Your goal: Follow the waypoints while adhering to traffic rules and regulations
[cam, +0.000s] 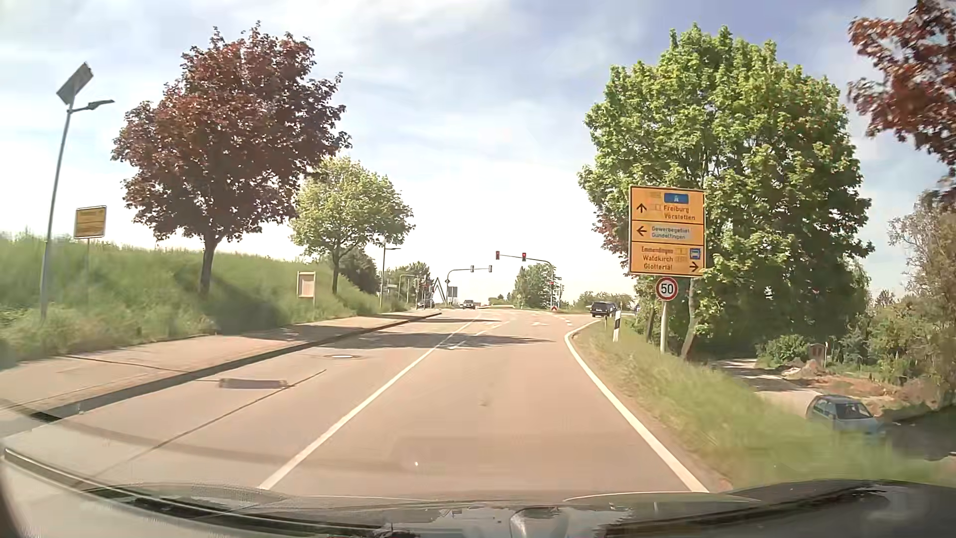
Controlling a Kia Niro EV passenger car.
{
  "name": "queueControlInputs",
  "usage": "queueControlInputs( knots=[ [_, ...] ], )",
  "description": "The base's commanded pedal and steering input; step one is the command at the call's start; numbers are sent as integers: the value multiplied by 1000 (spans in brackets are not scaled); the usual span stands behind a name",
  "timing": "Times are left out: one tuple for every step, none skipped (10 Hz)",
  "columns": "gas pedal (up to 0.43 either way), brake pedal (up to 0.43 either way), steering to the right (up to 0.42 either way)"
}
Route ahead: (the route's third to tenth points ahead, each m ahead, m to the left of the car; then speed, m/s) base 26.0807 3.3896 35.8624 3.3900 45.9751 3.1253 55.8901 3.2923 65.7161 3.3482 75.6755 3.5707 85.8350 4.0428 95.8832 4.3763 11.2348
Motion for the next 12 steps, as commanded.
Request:
queueControlInputs(
  knots=[
    [47, 0, 12],
    [47, 0, 15],
    [47, 0, 17],
    [47, 0, 20],
    [47, 0, 23],
    [47, 0, 25],
    [47, 0, 26],
    [47, 0, 26],
    [47, 0, 26],
    [47, 0, 27],
    [47, 0, 28],
    [47, 0, 28]
  ],
)
